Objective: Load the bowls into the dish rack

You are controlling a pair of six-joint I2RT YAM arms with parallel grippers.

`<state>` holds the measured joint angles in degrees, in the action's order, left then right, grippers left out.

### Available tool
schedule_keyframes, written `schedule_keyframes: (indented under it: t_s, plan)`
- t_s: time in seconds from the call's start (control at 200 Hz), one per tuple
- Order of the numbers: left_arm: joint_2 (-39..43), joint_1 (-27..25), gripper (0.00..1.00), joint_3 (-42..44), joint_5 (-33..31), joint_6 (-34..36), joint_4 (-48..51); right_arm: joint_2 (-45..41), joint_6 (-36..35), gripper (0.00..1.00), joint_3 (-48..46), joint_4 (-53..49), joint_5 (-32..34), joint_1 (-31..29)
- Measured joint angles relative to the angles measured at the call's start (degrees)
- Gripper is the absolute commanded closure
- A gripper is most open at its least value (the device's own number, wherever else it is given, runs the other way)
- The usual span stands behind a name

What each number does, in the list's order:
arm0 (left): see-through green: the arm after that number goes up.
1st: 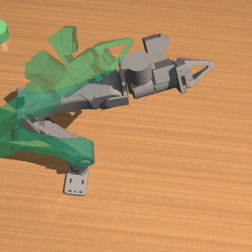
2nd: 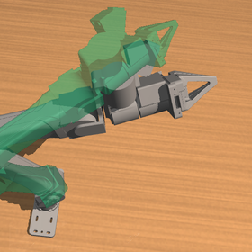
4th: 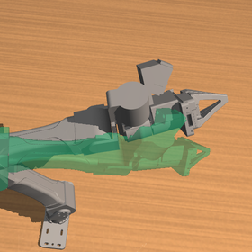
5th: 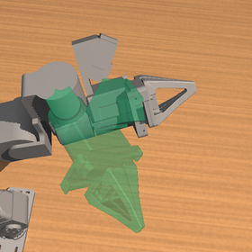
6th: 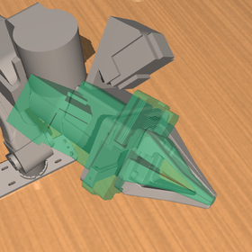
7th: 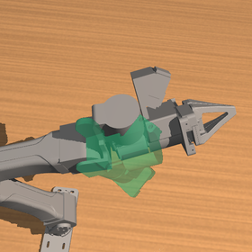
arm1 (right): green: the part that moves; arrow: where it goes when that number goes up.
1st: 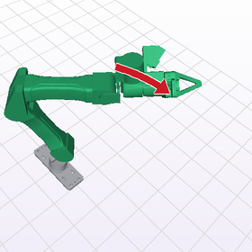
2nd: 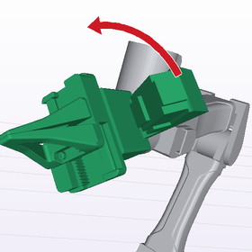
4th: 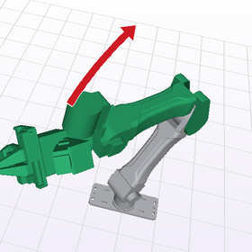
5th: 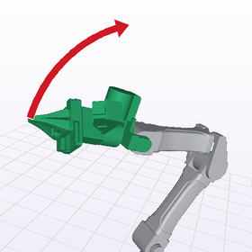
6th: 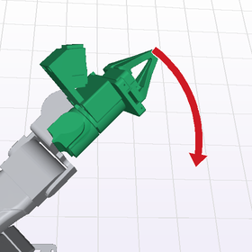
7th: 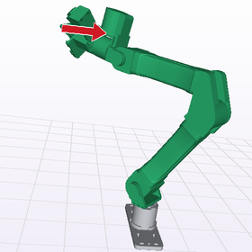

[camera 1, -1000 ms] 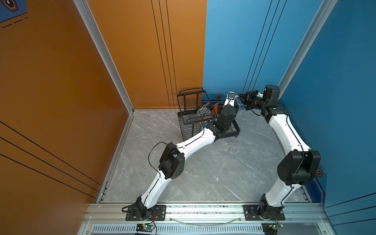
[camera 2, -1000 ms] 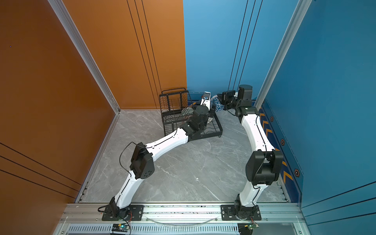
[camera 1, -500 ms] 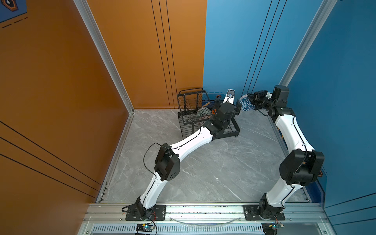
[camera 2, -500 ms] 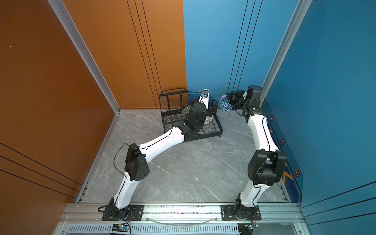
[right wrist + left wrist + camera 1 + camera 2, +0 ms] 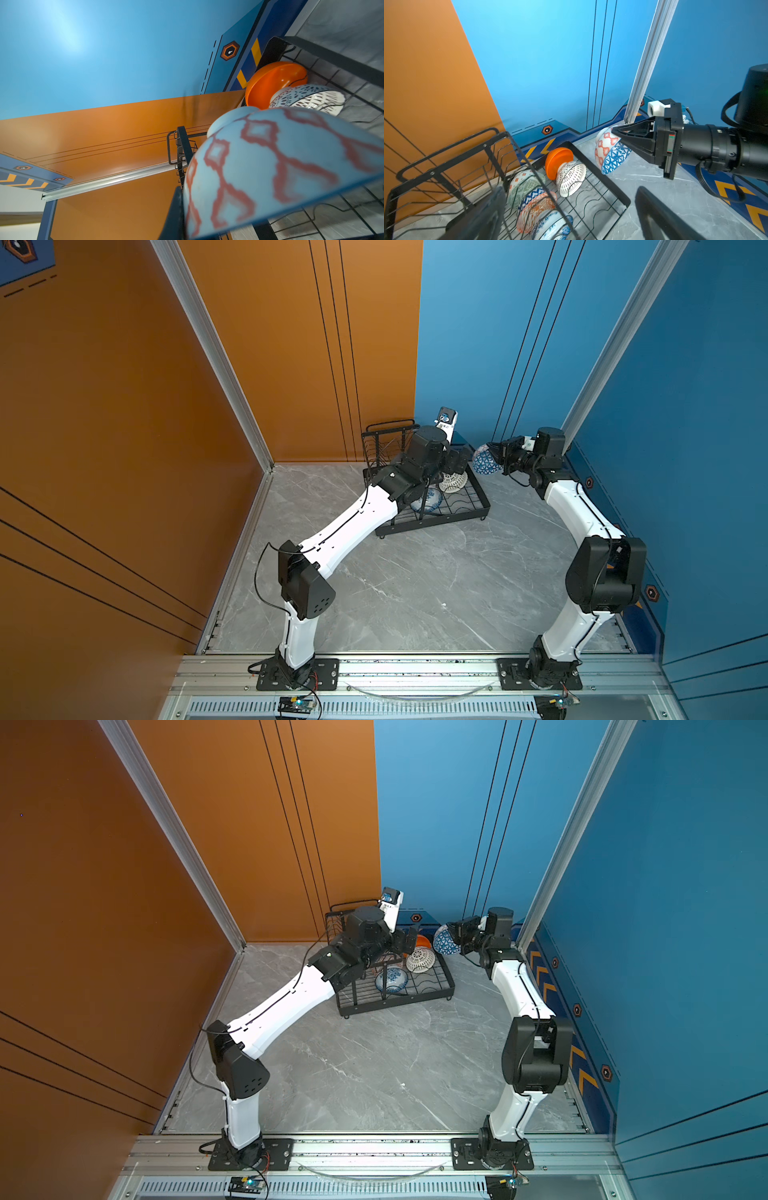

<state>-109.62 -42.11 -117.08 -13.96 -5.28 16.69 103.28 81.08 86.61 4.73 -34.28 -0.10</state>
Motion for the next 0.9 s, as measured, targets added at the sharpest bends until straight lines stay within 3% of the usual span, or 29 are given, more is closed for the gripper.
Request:
schedule_keyframes:
  t_s: [0.33, 0.896]
  plan:
    - [1.7, 4.1, 0.02, 3.3, 6.3, -1.3, 3.9, 6.5, 1.4, 1.00, -8.9, 16.8, 1.5, -3.3]
    - [1.9, 5.7, 0.02, 1.6, 12.8, -3.2, 5.6, 10.9, 1.2, 1.00, -12.9, 25.8, 1.7, -6.6]
